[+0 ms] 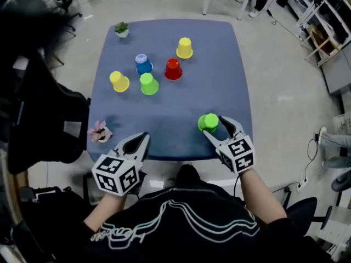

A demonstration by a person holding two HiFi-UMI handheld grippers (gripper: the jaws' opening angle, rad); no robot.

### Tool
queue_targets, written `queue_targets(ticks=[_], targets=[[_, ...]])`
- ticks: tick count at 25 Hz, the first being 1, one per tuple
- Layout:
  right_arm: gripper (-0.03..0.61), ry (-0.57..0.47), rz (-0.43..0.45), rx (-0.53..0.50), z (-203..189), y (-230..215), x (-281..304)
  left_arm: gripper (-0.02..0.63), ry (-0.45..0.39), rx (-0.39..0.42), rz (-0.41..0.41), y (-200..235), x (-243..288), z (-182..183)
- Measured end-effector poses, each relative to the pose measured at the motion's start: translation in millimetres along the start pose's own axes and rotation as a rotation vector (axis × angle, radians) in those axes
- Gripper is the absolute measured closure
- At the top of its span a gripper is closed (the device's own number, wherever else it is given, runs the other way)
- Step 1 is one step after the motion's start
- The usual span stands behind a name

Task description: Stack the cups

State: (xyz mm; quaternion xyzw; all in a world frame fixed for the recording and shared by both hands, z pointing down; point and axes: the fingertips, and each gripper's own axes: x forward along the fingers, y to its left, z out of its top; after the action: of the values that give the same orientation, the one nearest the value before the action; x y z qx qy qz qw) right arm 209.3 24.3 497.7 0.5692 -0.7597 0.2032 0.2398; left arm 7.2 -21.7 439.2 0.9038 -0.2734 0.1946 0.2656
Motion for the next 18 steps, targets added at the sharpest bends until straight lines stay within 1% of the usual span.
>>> queue_targets(ticks=[7,10,15,18], targets=[[0.280,-0.004,0.033,-0.013,6,1,10,0.588,-0.008,-0.029,0.032,10,-1,4],[0.312,0.001,0.029,-0.025,5,0,13,0.588,-0.004,-0.036,0.038,14,-1,3],[0.316,-0.008,0.025,-0.010,7,-2,18,0.588,0.000,-0.044,0.047,21,-2,1],[0.318,-0.008,0.029,-0.019,8,0,19,0.588,-0.002,-0.047,0.050,22,-4,1]])
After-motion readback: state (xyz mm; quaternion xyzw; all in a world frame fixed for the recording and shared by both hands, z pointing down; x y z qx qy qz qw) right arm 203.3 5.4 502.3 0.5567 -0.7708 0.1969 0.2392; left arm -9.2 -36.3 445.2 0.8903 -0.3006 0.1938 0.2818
